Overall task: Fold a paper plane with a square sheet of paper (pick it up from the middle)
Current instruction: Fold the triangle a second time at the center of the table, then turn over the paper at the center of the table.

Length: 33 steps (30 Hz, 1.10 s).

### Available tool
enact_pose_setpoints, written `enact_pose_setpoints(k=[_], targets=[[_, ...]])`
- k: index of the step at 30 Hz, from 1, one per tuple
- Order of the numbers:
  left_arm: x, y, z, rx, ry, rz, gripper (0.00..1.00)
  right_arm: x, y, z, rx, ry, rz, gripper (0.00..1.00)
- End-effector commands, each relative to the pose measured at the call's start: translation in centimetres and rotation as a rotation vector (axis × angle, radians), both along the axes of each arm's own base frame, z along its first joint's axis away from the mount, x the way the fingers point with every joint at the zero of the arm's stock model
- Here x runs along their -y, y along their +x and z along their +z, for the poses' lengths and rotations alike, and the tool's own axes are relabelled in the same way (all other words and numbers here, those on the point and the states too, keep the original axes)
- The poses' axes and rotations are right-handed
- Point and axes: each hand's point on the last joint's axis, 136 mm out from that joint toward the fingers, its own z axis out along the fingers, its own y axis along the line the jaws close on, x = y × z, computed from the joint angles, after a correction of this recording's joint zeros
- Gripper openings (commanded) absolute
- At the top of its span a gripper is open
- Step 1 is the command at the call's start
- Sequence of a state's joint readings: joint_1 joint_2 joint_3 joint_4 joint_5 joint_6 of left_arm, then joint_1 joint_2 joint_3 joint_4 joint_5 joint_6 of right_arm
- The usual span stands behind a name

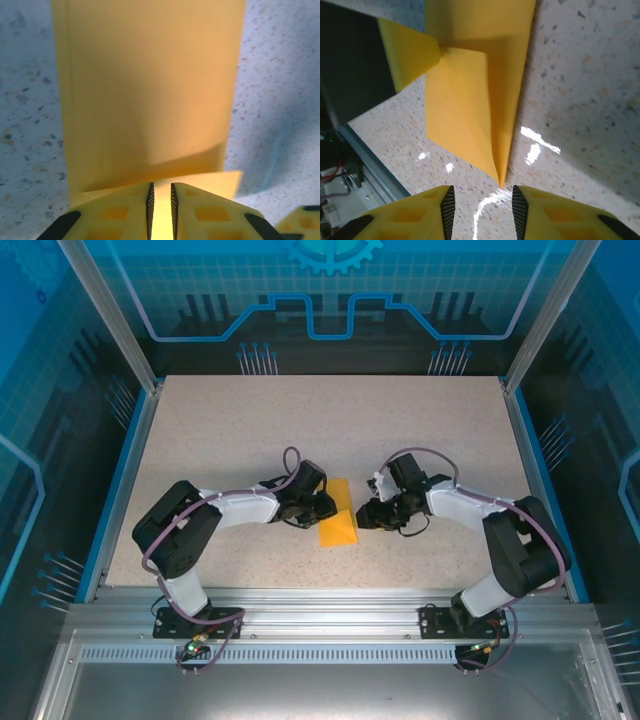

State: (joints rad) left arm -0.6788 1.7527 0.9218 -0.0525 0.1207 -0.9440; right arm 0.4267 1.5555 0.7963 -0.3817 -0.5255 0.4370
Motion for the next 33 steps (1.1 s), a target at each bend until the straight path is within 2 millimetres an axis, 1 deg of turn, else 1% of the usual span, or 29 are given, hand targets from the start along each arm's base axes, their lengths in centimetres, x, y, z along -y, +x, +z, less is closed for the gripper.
enact_pose_setpoints(k=[1, 2, 4, 8, 13, 15, 16, 21, 28, 33], targets=[[0.5, 0.6, 2.3, 0.041, -0.013, -0.025, 0.22, -1.0, 0.6, 0.5, -0.006, 0.035, 0.041, 0.44], [0.6, 0.7, 2.5, 0.043, -0.017, -0.026, 0.21, -1.0, 0.7, 0.1, -0.010, 0.028, 0.043, 0.46], [0.6, 0.6, 2.8, 0.043, -0.021, -0.026, 0.22, -1.2, 0.8, -0.3, -0.022, 0.029, 0.049, 0.46], [0.0, 0.0, 2.8, 0.034, -0.017, -0.013, 0.22, -1.6, 0.7, -1.2, -0.046, 0.027, 0.065, 0.49], [-0.5, -0.8, 2.4, 0.022, -0.023, -0.003, 0.21, -1.7, 0.4, -2.1, -0.073, 0.023, 0.076, 0.47], [-0.4, -1.0, 2.2, 0.018, -0.028, -0.007, 0.20, -1.8, 0.2, -2.4, -0.082, 0.022, 0.078, 0.46], [-0.2, -1.1, 2.2, 0.019, -0.032, -0.013, 0.19, -2.3, 1.1, -1.7, -0.059, 0.037, 0.082, 0.45], [0.3, -1.0, 1.1, -0.004, -0.034, -0.023, 0.16, -2.7, 1.0, -1.8, -0.065, 0.046, 0.088, 0.41], [0.5, -1.0, -1.0, -0.051, -0.003, -0.026, 0.14, -2.3, 1.0, -2.5, -0.070, 0.007, 0.075, 0.44], [0.6, -1.1, -1.7, -0.063, 0.001, -0.030, 0.13, -2.1, 1.0, -2.9, -0.079, -0.006, 0.069, 0.44]])
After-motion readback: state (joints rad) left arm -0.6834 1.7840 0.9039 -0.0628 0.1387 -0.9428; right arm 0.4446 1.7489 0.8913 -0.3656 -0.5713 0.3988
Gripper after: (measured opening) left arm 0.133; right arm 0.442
